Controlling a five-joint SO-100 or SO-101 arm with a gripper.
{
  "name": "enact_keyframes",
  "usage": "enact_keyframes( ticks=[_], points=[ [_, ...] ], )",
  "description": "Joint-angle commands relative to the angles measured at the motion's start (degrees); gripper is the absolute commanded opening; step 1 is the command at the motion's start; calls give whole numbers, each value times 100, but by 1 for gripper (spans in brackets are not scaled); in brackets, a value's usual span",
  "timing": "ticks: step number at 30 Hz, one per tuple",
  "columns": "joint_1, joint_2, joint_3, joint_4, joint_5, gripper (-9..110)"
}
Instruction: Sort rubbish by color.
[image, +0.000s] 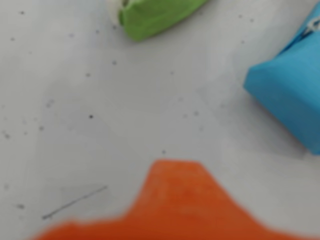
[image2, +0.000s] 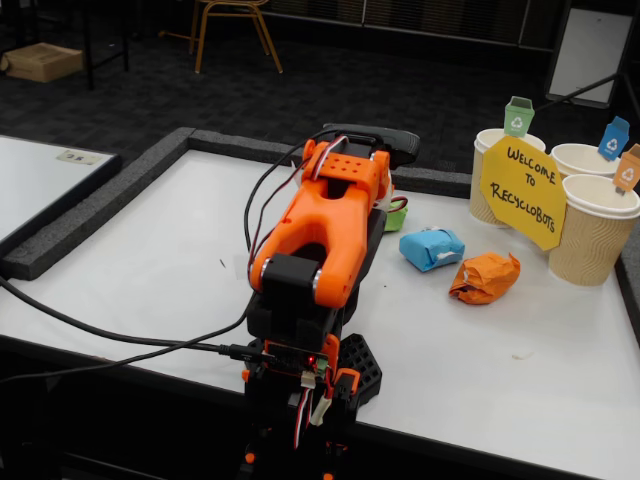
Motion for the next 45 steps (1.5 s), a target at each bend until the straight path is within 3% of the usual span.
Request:
enact_keyframes(
  ticks=[1,45],
  points=[
    [123,193,-369,-9,158,0],
    [193,193,-369,9,132,0]
  ],
)
